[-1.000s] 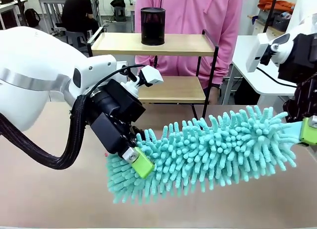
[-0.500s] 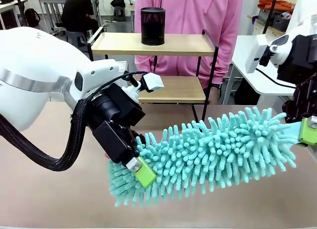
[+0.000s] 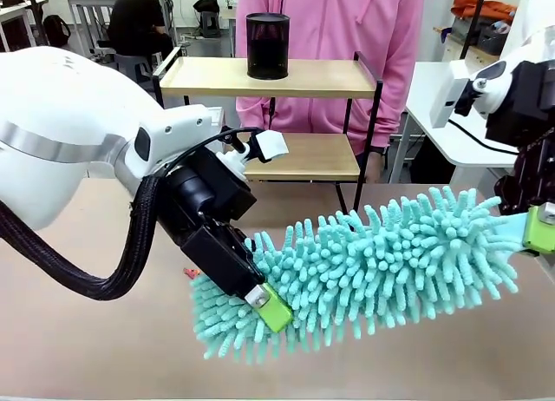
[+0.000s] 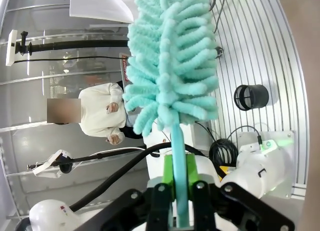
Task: Clean the shelf.
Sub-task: Hand the Duster back to the human.
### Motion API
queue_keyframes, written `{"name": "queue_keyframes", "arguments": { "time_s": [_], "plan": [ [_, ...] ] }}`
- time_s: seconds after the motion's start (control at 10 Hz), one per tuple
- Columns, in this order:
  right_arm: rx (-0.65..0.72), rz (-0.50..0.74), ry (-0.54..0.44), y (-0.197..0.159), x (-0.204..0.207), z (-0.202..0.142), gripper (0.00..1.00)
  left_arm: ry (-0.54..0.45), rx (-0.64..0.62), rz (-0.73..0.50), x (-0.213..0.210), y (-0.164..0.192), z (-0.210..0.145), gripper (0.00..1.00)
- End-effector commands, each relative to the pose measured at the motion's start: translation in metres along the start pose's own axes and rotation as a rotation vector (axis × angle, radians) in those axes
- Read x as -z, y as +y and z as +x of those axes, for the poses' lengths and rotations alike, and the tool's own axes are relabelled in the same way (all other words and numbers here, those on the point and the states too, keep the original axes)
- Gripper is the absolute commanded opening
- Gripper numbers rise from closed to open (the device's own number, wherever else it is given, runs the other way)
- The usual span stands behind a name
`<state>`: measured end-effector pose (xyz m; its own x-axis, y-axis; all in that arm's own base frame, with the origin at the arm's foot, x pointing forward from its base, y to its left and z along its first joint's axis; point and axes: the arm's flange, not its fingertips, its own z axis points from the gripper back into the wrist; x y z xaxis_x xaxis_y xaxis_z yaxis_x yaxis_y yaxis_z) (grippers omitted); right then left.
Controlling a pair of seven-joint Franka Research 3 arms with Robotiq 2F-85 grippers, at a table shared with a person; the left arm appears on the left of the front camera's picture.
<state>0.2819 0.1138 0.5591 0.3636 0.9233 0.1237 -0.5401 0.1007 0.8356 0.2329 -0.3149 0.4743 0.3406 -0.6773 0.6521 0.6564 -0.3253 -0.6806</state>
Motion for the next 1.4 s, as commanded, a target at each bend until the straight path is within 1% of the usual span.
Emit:
{"name": "queue_keyframes", "arguments": {
  "time_s": [0.0, 0.4, 0.5, 0.6, 0.7, 0.9, 1.0, 1.1, 1.2, 1.3],
  "plan": [
    [-0.034, 0.036, -0.031, 0.003, -0.003, -0.004, 0.13, 0.022, -0.01, 0.016, 0.005, -0.004, 0.002, 0.0],
    [-0.012, 0.034, -0.039, 0.003, -0.004, -0.004, 0.13, 0.028, -0.016, 0.018, 0.006, -0.004, 0.002, 0.0],
    [-0.006, 0.033, -0.037, 0.003, -0.004, -0.004, 0.72, 0.027, -0.017, 0.018, 0.005, -0.004, 0.002, 0.0],
    [-0.003, 0.034, -0.04, 0.004, -0.004, -0.004, 0.7, 0.029, -0.016, 0.021, 0.004, -0.005, 0.002, 0.0],
    [-0.006, 0.035, -0.056, 0.003, -0.006, -0.006, 1.0, 0.031, -0.013, 0.023, 0.002, -0.005, 0.002, 0.0],
    [-0.006, 0.046, -0.112, 0.001, -0.012, -0.014, 1.0, 0.015, -0.001, 0.031, -0.008, -0.01, -0.002, 0.0],
    [-0.014, 0.053, -0.155, 0.002, -0.016, -0.02, 0.94, 0.005, 0.005, 0.038, -0.016, -0.013, -0.006, 0.0],
    [-0.021, 0.068, -0.247, 0.004, -0.024, -0.029, 1.0, 0.001, 0.006, 0.048, -0.025, -0.017, -0.011, 0.0],
    [-0.009, 0.108, -0.43, 0.005, -0.036, -0.042, 1.0, 0.01, 0.015, 0.063, -0.036, -0.024, -0.018, 0.0],
    [0.035, 0.178, -0.679, 0.003, -0.048, -0.055, 1.0, 0.034, 0.02, 0.073, -0.044, -0.029, -0.025, 0.0]
  ]
}}
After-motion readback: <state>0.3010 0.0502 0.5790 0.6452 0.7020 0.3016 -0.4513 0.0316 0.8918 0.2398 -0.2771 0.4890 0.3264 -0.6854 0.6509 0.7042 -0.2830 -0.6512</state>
